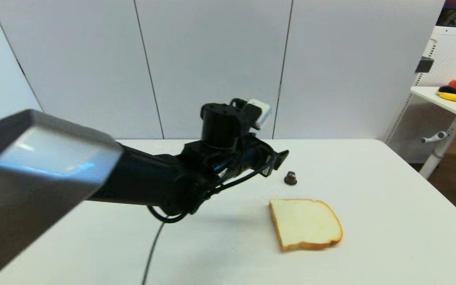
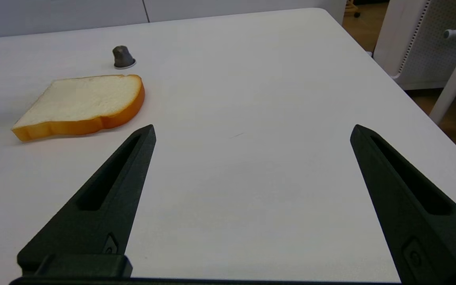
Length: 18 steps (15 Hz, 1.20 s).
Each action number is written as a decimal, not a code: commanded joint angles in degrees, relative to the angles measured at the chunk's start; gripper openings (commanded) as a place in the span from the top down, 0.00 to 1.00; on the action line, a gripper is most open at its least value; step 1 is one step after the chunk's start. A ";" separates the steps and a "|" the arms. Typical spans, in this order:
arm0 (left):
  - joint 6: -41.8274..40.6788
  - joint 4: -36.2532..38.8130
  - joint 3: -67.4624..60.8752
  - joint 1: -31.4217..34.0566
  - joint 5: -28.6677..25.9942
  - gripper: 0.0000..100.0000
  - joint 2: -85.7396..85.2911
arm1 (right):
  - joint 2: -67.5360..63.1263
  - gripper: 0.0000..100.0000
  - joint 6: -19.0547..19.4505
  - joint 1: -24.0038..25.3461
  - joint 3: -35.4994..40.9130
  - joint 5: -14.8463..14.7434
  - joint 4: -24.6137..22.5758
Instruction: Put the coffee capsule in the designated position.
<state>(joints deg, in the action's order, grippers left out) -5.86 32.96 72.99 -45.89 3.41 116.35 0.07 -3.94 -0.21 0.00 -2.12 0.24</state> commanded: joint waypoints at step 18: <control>6.30 -10.90 -67.36 43.86 -6.49 0.00 -100.18 | -0.07 0.00 -0.02 -0.06 0.09 0.01 0.02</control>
<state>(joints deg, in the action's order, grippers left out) -2.17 22.19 11.18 -6.33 -2.65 25.93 0.07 -3.94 -0.18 0.00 -2.15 0.27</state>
